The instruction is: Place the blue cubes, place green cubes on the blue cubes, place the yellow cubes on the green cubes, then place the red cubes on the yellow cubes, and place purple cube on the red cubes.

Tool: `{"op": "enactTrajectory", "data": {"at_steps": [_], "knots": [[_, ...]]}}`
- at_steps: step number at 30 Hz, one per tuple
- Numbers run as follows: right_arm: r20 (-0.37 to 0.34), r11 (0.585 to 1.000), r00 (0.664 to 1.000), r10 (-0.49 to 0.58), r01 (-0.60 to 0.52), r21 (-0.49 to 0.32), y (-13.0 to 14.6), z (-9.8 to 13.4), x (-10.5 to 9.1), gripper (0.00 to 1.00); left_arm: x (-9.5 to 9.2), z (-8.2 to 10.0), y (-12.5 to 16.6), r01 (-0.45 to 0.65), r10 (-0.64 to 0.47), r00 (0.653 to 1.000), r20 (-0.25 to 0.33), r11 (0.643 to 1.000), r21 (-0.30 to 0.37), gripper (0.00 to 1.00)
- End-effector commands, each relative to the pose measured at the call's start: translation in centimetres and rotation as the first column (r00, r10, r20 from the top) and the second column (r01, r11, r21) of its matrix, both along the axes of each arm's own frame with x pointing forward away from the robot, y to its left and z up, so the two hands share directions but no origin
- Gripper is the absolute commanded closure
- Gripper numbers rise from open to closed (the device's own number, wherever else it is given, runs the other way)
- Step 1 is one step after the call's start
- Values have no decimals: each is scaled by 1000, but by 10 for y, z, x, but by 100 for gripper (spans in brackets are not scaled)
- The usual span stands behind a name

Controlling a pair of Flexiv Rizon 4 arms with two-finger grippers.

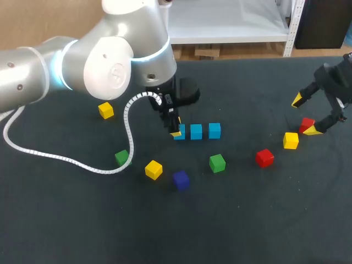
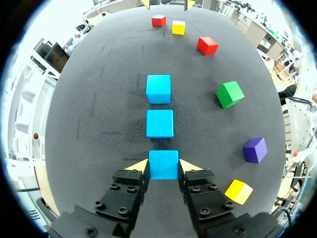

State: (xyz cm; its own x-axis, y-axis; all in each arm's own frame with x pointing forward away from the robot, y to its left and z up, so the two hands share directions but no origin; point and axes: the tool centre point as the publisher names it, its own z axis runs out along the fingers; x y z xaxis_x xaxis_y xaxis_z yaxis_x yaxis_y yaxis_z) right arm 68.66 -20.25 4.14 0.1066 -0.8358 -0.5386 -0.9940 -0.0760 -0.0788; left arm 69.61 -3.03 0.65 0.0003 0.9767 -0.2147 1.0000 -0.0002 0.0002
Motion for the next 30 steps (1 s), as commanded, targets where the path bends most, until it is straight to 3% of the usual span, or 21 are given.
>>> {"op": "enactTrajectory", "data": {"at_steps": [1, 30], "knots": [[0, 1000, 1000, 2, -2, 3, 0, 0, 1, 0, 2, -1, 0, 0, 0, 1000, -5, 1000, 3, 100], [0, 1000, 1000, 2, -2, 3, 0, 0, 1, 0, 6, -1, 1, -4, 5, 1000, -4, 1000, 4, 100]]}}
